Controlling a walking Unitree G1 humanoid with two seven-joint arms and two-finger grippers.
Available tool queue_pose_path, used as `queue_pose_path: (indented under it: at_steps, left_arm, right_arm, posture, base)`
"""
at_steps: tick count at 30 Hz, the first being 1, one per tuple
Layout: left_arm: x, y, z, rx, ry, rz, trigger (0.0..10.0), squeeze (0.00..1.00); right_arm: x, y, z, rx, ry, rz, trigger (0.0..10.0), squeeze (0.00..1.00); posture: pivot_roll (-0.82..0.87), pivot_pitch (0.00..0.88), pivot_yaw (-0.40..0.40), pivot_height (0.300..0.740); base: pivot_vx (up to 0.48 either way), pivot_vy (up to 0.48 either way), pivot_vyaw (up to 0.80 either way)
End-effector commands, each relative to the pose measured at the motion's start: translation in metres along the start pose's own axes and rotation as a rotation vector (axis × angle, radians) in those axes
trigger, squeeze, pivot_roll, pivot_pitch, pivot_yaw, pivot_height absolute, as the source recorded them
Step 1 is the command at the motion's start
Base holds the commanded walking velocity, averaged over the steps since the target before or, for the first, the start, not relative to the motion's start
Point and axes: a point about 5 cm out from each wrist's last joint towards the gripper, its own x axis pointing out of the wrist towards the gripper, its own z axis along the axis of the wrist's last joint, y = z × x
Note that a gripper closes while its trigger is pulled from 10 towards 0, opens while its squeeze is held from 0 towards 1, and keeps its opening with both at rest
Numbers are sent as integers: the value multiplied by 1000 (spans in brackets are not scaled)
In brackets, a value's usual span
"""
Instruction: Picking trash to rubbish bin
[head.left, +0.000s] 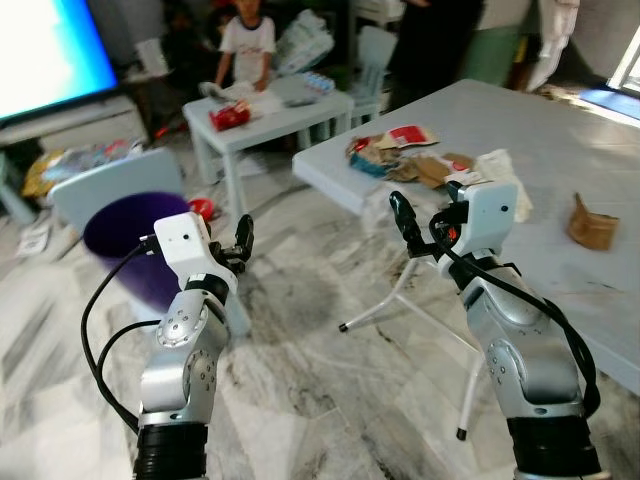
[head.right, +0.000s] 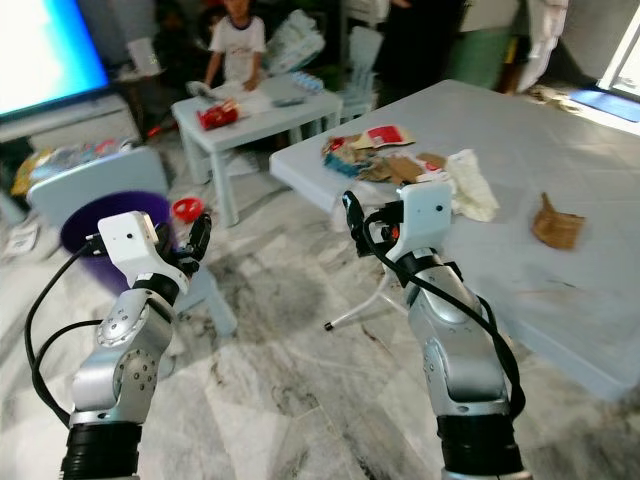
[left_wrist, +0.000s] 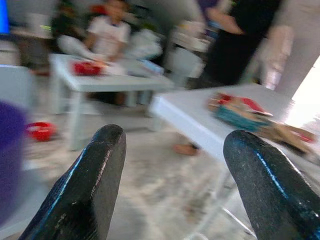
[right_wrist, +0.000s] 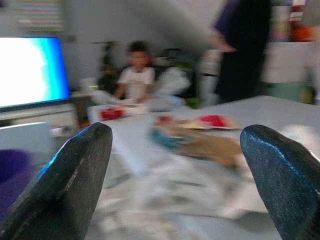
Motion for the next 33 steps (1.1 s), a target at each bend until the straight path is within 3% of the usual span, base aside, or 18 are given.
queue_pose_path:
  at_steps: [1,9,14,24,33]
  left_arm:
    - [3,-11,0,3,6,-31,10000,0]
    - [2,-11,-2,3,11,-31,10000,0]
    - [2,-12,-4,4,21,-29,10000,0]
    - [4,-16,-6,5,34,-46,10000,0]
    - [8,-17,-14,4,118,-69,10000,0]
  right_arm:
    - [-2,-8,3,-8,-7,-32,10000,843]
    - [-2,-9,3,-8,-8,-34,10000,843]
    - [-3,-9,4,-9,-10,-35,10000,843]
    - [-2,-11,7,-20,-14,-44,10000,843]
    - [1,-15,10,-37,-19,-65,10000,831]
  posture:
    - [-37,0,8,740]
    - [-39,0,8,740]
    - [-41,0,7,740]
    - [-47,0,2,740]
    - [-49,0,5,740]
  base:
    - [386,251,-800]
    - [382,254,-723]
    - [361,253,0]
    - [0,0,0]
    - [0,0,-485]
